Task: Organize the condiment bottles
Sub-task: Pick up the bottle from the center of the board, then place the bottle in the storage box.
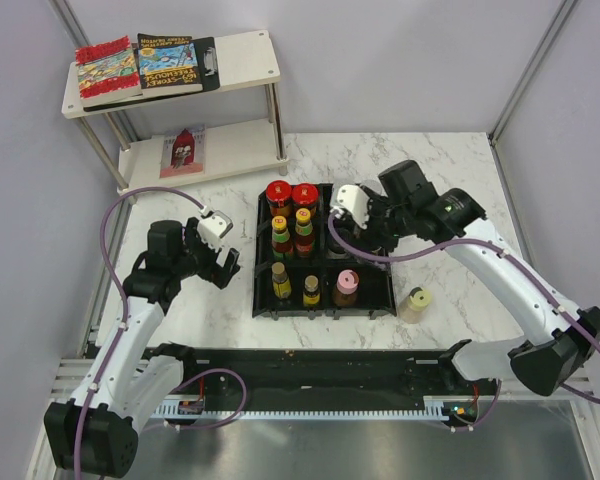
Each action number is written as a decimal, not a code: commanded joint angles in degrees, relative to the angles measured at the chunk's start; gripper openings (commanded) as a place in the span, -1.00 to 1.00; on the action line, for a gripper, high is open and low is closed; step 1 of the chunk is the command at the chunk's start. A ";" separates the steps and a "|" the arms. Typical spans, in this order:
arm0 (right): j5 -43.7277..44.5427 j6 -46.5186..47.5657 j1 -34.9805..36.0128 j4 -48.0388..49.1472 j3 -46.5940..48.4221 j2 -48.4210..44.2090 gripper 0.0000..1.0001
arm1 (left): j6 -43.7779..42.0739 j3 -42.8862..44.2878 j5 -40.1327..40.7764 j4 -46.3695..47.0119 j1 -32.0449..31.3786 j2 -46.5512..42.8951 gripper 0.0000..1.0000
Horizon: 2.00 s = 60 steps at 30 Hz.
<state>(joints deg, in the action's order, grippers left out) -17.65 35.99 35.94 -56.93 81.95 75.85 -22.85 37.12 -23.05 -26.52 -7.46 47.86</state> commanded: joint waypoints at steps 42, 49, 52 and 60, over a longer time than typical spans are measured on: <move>3.58 13.14 -19.95 -6.08 -32.21 -6.59 -0.72 | -1.32 0.32 -4.90 -0.02 0.35 -2.86 0.99; 2.27 14.90 -19.95 -16.36 -15.46 -10.20 -1.00 | -1.41 0.23 -4.90 -0.02 0.35 -2.68 0.99; 0.43 15.69 -19.77 -20.41 -8.51 -9.76 -1.00 | -1.41 0.32 -4.90 -0.02 0.35 -2.59 0.98; 1.56 9.29 -10.38 -17.10 -6.80 -6.95 -1.00 | -1.23 0.41 -4.73 -0.19 0.35 -2.68 0.99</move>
<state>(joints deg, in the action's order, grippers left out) -15.75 49.12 20.38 -74.39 75.75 67.40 -22.85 37.12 -26.13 -27.16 -7.46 45.36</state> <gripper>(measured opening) 0.559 0.993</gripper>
